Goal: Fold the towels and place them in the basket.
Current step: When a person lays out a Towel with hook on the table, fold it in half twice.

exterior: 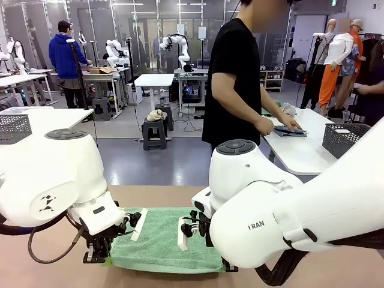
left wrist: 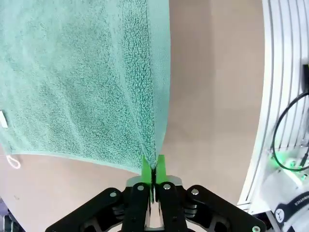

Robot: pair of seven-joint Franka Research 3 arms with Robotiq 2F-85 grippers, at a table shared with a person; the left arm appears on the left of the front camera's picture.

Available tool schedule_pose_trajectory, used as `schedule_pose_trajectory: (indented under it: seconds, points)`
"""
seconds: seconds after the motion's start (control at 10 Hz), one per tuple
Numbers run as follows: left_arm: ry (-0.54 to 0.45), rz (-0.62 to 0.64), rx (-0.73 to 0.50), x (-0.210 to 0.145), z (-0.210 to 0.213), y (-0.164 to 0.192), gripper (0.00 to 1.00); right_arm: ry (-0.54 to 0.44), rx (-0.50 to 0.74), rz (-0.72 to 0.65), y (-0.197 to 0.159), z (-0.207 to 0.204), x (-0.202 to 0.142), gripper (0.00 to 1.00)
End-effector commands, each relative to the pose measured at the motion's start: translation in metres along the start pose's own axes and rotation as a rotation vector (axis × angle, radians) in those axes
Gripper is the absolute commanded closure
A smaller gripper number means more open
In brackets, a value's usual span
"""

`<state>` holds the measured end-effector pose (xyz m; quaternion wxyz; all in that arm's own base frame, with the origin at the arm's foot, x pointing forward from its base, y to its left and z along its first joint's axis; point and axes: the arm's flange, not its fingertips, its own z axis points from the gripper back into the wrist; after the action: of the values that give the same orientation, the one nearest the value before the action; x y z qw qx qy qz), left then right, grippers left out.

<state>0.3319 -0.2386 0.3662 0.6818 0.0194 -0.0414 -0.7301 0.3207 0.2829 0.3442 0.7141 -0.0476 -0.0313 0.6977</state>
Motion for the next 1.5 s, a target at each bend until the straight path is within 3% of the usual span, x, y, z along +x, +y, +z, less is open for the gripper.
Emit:
schedule_pose_trajectory:
  seconds: [0.0, 0.4, 0.7, 1.0, 1.4]
  points:
    - [0.017, -0.003, 0.003, -0.006, -0.003, -0.002, 0.96, 0.009, -0.029, -0.015, -0.007, 0.002, 0.000, 0.98]
    - [0.035, -0.003, -0.032, -0.008, -0.007, 0.047, 0.96, -0.035, -0.029, 0.020, -0.048, 0.004, -0.003, 0.98]
    - [0.060, 0.008, -0.043, -0.003, -0.011, 0.106, 0.96, -0.064, -0.004, 0.066, -0.096, -0.004, -0.002, 0.98]
    - [0.071, 0.041, -0.029, -0.003, -0.017, 0.161, 0.96, -0.046, -0.032, 0.077, -0.140, -0.009, 0.002, 0.98]
    - [0.096, 0.079, -0.008, -0.003, -0.018, 0.202, 0.96, -0.017, -0.044, 0.080, -0.185, -0.009, 0.016, 0.98]
